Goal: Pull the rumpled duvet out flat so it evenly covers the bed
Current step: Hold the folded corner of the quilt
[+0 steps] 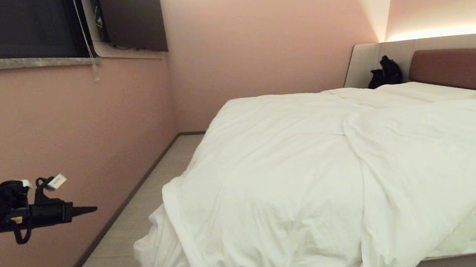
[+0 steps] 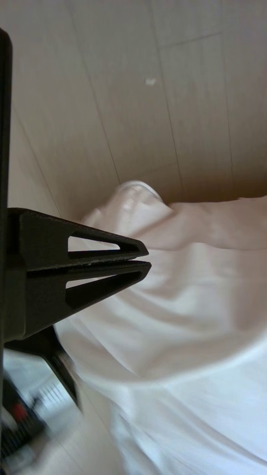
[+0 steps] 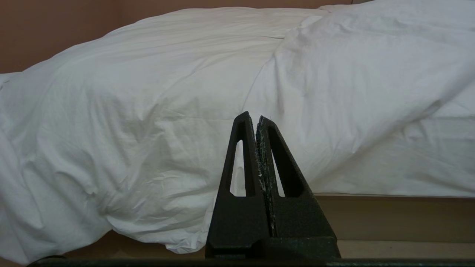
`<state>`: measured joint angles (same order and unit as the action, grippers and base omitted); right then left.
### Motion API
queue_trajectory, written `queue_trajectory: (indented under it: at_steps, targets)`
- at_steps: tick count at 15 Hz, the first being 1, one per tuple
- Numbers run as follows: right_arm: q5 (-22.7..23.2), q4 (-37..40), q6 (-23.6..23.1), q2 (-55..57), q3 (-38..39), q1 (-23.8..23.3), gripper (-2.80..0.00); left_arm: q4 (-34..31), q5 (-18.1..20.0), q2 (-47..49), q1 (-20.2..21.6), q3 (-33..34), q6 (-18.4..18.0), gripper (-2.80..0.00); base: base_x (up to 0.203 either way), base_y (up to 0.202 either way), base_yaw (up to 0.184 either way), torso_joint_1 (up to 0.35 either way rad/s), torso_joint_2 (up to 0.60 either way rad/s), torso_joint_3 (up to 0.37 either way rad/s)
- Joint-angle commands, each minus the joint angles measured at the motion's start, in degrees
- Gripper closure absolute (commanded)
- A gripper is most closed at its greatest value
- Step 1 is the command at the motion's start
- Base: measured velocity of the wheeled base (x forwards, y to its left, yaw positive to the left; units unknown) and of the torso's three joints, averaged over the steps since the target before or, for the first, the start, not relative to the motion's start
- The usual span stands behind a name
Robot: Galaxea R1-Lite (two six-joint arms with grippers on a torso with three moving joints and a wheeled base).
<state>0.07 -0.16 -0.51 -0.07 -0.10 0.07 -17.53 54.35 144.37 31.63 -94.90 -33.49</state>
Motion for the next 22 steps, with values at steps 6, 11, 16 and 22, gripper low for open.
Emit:
queue_trajectory:
  at_steps: [6, 11, 16, 22]
  targets:
    - [0.0, 0.0, 0.0, 0.1, 0.0, 0.0, 0.00, 2.7, 0.7, -3.4, -0.5, 4.9, -2.7, 0.00, 0.000, 0.000, 0.000, 0.000, 0.00, 0.000]
    - [0.0, 0.0, 0.0, 0.1, 0.0, 0.0, 0.00, 2.9, 4.0, -12.9, -1.5, 3.2, 18.1, 0.00, 0.000, 0.000, 0.000, 0.000, 0.00, 0.000]
    - [0.0, 0.0, 0.0, 0.1, 0.0, 0.0, 0.00, 2.8, 4.4, -24.2, -2.8, 1.8, 37.8, 0.00, 0.000, 0.000, 0.000, 0.000, 0.00, 0.000]
    - [0.0, 0.0, 0.0, 0.1, 0.0, 0.0, 0.00, 2.3, -1.4, -44.0, -7.5, 15.2, 51.7, 0.00, 0.000, 0.000, 0.000, 0.000, 0.00, 0.000]
